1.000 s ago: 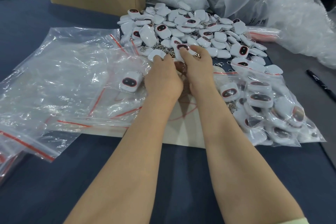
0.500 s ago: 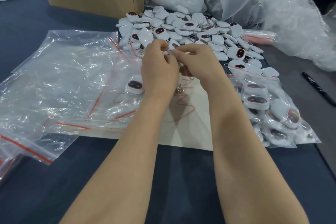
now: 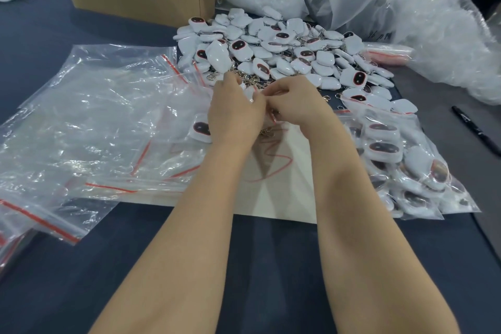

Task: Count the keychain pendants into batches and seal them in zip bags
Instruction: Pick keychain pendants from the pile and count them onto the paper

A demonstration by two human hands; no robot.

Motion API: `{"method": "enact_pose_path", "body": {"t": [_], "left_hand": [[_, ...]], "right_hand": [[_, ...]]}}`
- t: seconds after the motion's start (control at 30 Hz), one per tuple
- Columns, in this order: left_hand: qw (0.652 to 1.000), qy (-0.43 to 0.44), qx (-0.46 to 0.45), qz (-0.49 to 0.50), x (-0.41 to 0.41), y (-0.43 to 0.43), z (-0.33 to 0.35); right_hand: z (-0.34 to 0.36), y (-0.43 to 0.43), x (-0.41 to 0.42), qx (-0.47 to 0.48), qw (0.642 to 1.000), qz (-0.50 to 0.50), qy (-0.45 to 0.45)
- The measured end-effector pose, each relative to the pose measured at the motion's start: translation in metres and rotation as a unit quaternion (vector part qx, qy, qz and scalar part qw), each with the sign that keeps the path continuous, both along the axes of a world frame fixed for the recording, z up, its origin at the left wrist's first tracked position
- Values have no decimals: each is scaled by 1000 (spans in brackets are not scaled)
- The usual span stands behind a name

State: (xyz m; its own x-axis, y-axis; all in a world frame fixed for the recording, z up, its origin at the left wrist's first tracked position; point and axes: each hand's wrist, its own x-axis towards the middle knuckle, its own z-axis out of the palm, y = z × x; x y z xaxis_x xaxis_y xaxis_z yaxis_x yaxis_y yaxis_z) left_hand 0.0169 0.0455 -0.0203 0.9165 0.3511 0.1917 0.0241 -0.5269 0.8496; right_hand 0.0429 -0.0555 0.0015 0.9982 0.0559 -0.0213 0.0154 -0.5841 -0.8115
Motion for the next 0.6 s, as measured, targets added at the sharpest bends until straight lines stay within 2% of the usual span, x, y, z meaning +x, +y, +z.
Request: {"method": "enact_pose_path", "body": {"t": [0.33,0.43,0.53,0.6], "left_hand": [[987,8,156,-22,-5,-9,-6],[992,-18,126,-14,-5,-9,-4],[995,-80,63,0,-7,-11,2],[991,-128,32,-2,-10,-14,6]], "right_hand": [[-3,1,3,36,998,-45,-32],[-3,5,3,38,997,-50,-51],[3,11,2,40,995,-50,-72],[8,13,-1,50,997,-41,-42]]}}
